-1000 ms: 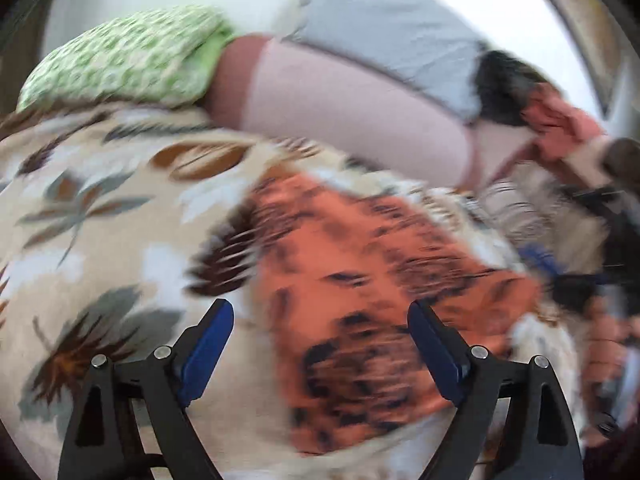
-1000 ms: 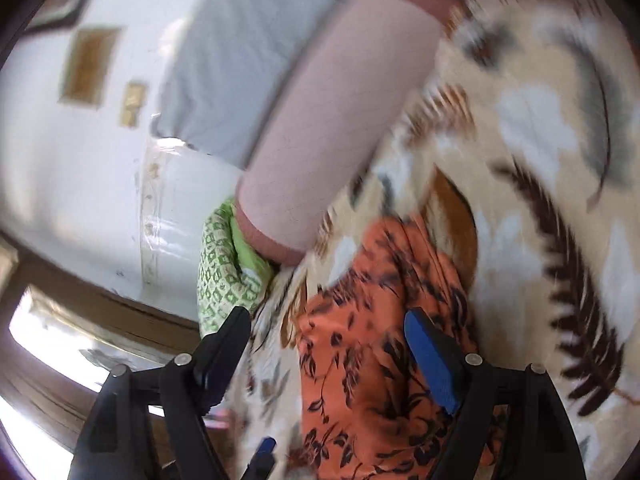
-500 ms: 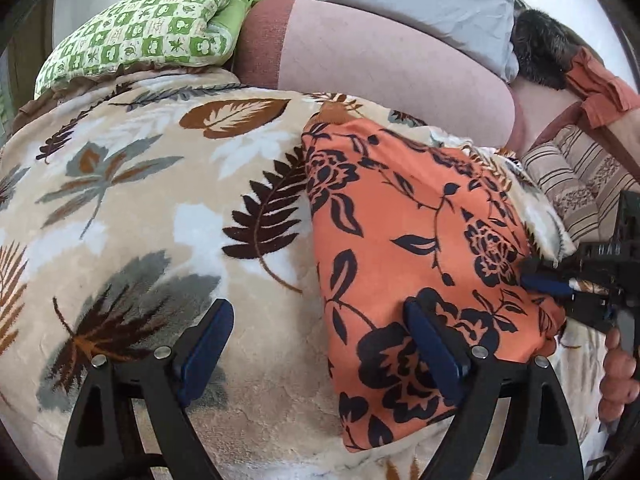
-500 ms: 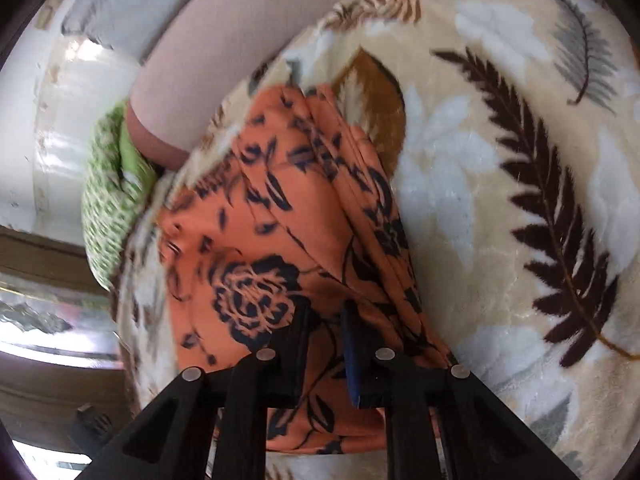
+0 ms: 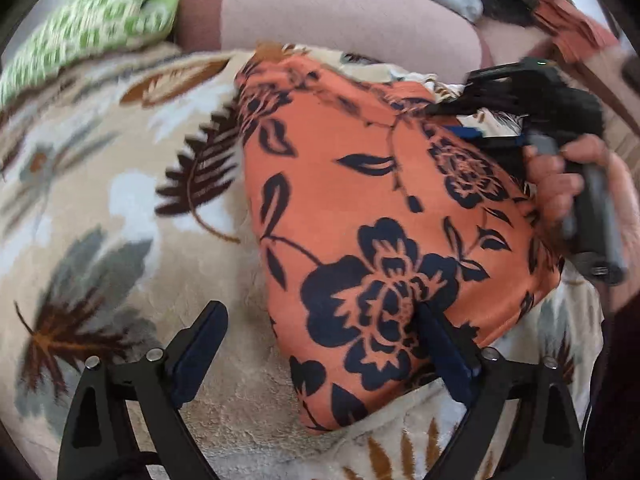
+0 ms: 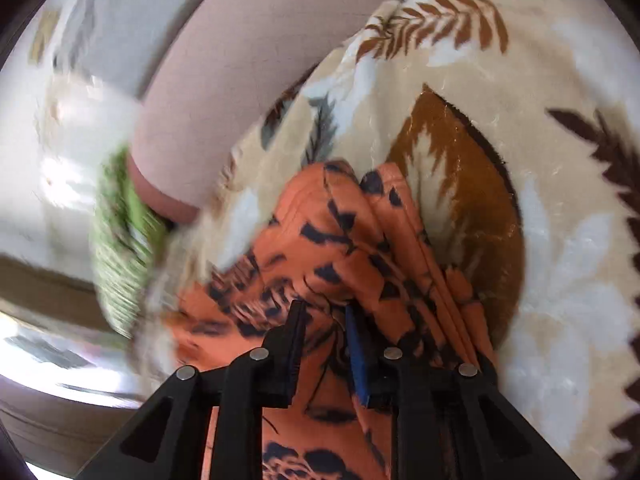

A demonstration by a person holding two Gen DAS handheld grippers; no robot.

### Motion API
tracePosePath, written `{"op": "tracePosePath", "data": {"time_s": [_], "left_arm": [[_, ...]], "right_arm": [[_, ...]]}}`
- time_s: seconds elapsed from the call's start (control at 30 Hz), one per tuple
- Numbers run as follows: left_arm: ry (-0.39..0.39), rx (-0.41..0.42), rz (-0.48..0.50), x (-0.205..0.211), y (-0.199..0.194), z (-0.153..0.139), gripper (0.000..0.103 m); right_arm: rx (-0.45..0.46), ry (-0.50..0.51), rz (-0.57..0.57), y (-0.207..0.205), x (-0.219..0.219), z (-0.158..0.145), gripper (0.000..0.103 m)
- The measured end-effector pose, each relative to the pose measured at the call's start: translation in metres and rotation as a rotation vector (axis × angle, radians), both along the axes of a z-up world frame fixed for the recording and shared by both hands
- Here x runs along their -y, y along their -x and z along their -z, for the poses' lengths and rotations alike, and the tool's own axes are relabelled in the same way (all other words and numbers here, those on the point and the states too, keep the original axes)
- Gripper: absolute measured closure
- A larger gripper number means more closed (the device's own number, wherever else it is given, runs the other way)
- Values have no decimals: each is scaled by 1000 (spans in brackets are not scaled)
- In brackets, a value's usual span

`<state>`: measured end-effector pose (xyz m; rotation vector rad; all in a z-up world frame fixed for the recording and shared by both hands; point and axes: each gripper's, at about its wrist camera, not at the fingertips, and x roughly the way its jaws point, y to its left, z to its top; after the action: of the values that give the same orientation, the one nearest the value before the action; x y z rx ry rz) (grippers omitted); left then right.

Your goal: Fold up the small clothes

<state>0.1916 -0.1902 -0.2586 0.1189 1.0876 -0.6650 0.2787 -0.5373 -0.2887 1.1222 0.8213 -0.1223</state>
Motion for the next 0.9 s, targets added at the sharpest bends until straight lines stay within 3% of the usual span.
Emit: {"op": "tracePosePath", "data": {"time_s": [0.07,0.13,0.3,0.33,0.4,0.47,0.53,0.6,0.73,0.9], "left_arm": [[16,-15,-11,-2,-3,-1,6],[21,10,-24,-3,0,-8,7],[7,80,-17,-9,8,-23,7],[5,77,-12,-11,7,-24,7],[-8,44,0,-16,1,-20,7],[3,-25,10,-20,-6,-11,7],[45,-88,-13,-26,-15,-5,7],[88,-100,-32,-31,-21,-9,7],[151,-20,-60,-41,-24,-28,7],[122,35,-102,-41,-24,-33,7]], "right_arm": [[0,21,-3,0,-1,-17,76],[74,89,-19,1,-8,-39,76],[215,51,-225,-23,-62,-71,76],[213,66,-274,-27,-75,-71,72],[129,99,-369,-43,-100,-55,48],[30,103,-420,-54,-110,-26,45],[86,108,-407,-48,-107,-27,45],[51,115,-403,-40,-100,-40,45],[119,105,-308,5,-72,-66,44],[66,41,-219,70,-49,-67,44]]}}
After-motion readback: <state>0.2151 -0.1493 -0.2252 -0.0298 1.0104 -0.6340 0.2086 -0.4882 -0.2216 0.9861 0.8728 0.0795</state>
